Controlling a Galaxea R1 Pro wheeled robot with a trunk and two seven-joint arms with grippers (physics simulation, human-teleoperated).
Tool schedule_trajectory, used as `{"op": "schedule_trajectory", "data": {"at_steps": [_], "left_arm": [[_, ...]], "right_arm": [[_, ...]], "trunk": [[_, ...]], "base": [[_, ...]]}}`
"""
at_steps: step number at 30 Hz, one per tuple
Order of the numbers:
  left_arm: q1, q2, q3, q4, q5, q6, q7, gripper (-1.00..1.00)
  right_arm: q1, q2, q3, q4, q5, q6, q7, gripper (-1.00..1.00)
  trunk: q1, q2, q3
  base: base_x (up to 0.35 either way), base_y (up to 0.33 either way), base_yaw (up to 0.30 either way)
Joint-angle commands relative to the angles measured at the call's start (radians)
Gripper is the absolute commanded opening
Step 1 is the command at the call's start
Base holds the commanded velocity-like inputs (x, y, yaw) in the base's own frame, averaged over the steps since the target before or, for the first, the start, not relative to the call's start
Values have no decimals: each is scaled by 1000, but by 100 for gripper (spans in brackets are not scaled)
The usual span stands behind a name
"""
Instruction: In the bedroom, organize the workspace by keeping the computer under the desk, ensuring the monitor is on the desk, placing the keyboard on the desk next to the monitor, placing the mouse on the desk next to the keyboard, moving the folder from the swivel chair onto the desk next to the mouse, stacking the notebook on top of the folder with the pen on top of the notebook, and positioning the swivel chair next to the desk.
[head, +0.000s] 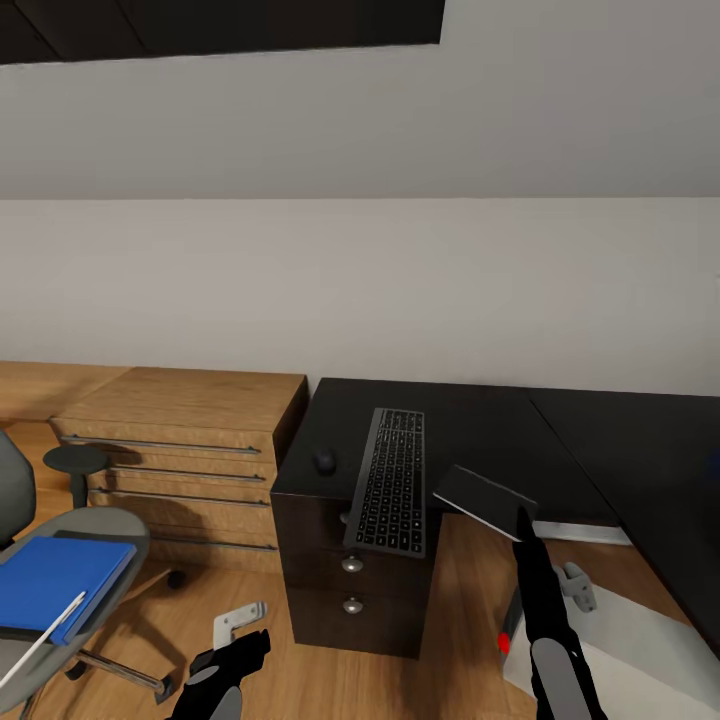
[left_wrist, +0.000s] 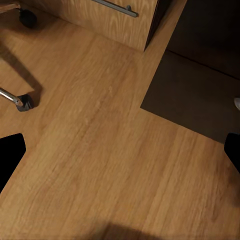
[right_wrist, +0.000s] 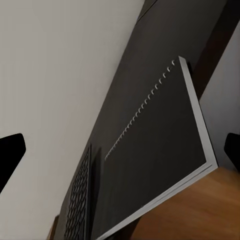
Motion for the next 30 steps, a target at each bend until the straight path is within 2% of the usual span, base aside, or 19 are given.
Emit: {"op": "schedule_trajectory", "data": {"at_steps": [1,7,18,30], "left_arm": [[-1,1,-4,-2,7,2,8,100],[-1,2,-4,-2,7,2,8,100],[-1,3,-4,-2,8,2,8,100],[-1,3,-4,-2,8,2,8,100]], "right_arm": [[-1,1,-2,1,-11,0,8,100],[-1,1,-2,3,-11,0,8,100],[-1,-5,-1,5,-11,2,8,100],[-1,-6,0,5,-11,2,8,100]], "trunk": [[0,-1,-1],[0,-1,-1],[0,-1,-1],[0,-1,-1]], "base": [[0,0,0],[-50,0,0],[-237,0,0],[-39,0,0]]}}
